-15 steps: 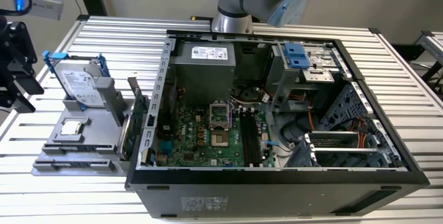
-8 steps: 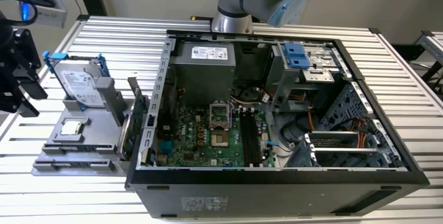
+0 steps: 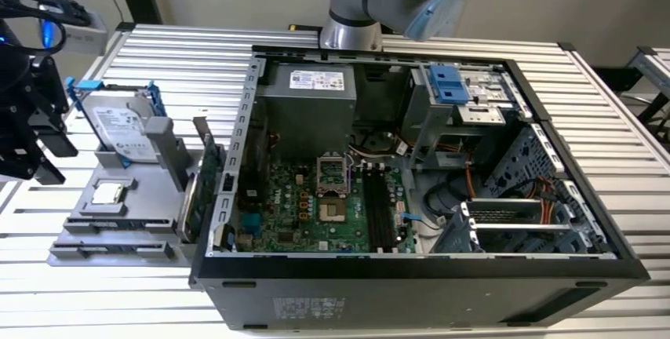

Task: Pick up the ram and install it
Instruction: 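Pick up the ram and move it above insertion slot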

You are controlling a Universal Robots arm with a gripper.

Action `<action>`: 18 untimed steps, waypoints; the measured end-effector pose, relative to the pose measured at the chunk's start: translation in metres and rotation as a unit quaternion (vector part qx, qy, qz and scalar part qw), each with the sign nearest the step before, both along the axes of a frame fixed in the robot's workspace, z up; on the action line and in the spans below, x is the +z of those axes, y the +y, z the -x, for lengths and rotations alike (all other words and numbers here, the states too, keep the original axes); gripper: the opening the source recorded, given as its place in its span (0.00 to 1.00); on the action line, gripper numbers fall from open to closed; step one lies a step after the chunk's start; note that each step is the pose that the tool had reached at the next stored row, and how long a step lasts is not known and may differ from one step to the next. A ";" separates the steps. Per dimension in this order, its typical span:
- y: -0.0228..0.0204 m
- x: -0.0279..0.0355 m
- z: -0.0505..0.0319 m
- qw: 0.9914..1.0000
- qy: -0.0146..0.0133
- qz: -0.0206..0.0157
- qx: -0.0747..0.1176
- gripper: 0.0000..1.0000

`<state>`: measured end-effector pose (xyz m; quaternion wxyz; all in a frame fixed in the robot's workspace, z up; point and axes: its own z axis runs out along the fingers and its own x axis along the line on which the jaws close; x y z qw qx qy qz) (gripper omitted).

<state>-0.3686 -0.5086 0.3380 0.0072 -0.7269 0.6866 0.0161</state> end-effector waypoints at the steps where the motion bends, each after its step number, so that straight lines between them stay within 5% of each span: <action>1: 0.0000 -0.0008 0.0000 1.000 0.000 0.000 -0.007 1.00; 18: 0.0000 -0.0243 -0.0003 0.997 -0.001 0.005 -0.079 1.00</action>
